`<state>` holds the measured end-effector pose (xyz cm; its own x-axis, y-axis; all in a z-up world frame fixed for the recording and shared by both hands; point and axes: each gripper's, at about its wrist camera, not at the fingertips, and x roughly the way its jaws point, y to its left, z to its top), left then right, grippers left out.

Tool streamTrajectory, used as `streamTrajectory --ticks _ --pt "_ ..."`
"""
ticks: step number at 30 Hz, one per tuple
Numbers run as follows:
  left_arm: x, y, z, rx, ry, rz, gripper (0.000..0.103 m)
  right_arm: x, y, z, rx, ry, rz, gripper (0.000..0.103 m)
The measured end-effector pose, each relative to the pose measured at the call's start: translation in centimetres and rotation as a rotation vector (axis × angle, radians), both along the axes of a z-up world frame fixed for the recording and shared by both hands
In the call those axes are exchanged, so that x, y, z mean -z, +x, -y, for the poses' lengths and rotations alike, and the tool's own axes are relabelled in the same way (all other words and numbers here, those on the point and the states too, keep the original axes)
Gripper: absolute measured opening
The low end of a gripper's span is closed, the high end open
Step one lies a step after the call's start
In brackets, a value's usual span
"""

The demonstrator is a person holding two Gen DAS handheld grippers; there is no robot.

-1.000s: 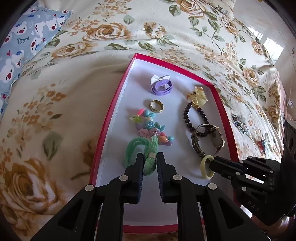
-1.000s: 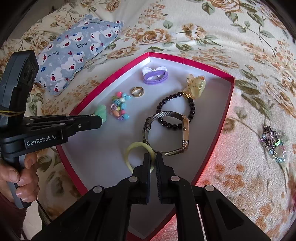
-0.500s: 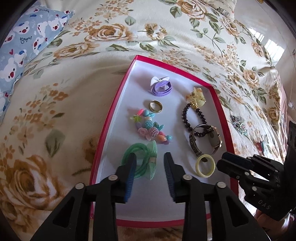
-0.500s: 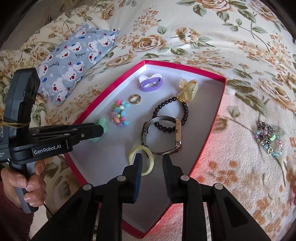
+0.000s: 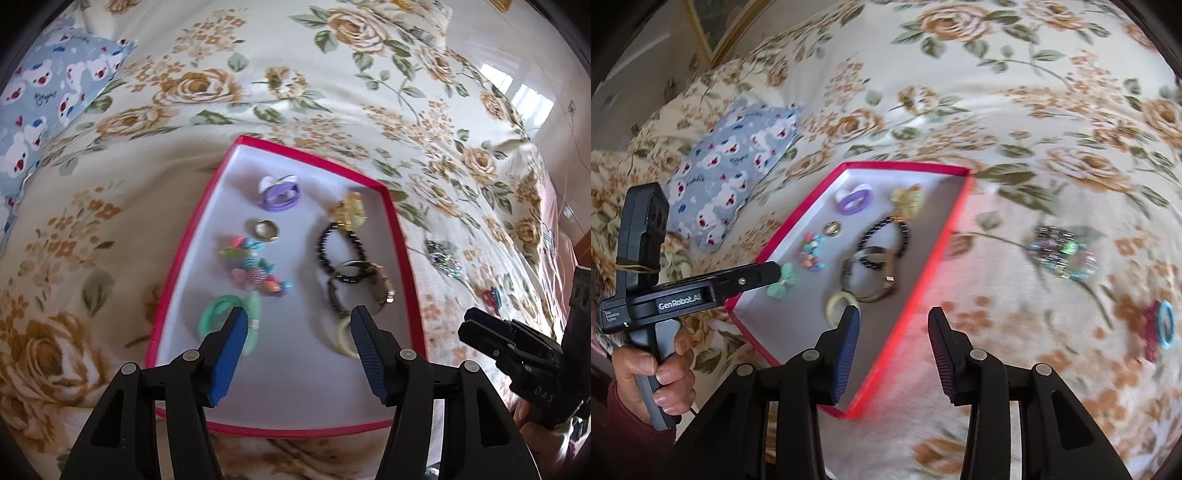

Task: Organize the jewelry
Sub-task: 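Move both open tools out of the box toward the beaded bracelet and blue hair tie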

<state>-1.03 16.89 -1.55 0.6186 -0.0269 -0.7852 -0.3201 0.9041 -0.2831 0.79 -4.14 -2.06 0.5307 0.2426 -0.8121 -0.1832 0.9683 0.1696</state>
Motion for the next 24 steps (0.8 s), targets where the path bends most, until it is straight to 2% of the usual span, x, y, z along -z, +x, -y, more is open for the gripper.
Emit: streamTrajectory --ticks 15,24 --pt "-0.7 3.0 5.0 0.154 0.010 -0.009 0.058 -1.4 -4.2 10.7 0.259 -0.014 0.024 0.043" --pt "-0.4 6.5 8.8 0.238 0.026 -0.017 0.058 -2.2 -5.4 15.3 0.357 -0.022 0.053 0.043"
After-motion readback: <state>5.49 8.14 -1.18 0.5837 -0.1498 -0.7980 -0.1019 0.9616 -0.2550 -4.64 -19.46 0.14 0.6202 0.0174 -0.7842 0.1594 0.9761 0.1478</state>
